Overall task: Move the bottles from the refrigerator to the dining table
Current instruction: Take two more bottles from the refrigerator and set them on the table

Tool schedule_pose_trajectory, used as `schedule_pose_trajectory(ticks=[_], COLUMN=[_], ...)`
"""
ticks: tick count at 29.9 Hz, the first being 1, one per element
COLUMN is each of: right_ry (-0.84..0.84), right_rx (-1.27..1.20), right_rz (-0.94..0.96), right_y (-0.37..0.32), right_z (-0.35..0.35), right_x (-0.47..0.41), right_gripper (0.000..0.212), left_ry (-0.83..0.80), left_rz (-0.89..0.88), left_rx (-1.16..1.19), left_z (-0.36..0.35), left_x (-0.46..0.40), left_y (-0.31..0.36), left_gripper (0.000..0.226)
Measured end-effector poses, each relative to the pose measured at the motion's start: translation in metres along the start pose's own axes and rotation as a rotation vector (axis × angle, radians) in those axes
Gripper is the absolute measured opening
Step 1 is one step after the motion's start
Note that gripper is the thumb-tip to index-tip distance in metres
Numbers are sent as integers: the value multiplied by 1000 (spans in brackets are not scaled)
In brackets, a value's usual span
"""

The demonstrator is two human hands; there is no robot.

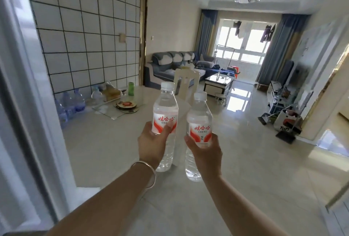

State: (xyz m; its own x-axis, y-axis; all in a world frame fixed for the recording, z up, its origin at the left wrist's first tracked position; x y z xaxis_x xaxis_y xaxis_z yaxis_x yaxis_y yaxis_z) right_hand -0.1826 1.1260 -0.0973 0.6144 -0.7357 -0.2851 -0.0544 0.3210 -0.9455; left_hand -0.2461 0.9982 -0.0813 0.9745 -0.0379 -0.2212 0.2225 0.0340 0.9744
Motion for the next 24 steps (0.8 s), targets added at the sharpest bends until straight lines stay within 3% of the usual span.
schedule_pose_trajectory(ticks=[9,24], right_ry=[-123,-623], right_rx=[2,-171], right_rz=[-22,-93], right_y=[43,84], right_z=[-110,-351], right_x=[-121,-304], right_gripper=[62,49], left_ry=[111,499], left_rz=[77,106], left_rx=[9,-239], left_z=[-38,-19], left_x=[-136,-374], left_y=[-63,-150], left_gripper=[33,25])
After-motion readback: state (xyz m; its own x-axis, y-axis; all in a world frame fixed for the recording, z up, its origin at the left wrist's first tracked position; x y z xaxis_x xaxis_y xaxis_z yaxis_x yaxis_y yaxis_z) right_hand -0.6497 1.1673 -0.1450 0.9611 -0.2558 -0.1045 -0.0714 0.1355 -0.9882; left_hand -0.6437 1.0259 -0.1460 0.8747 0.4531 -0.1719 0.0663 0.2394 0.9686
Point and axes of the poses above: each hand's wrist, its own x-axis away from the middle knuckle, its own z-axis out of the back of the hand, y = z × x, the point moved 1 cm from there along -x, towards the middle knuckle, and after that the axes turned 7 degrees about -x, right-handed, at the moved point
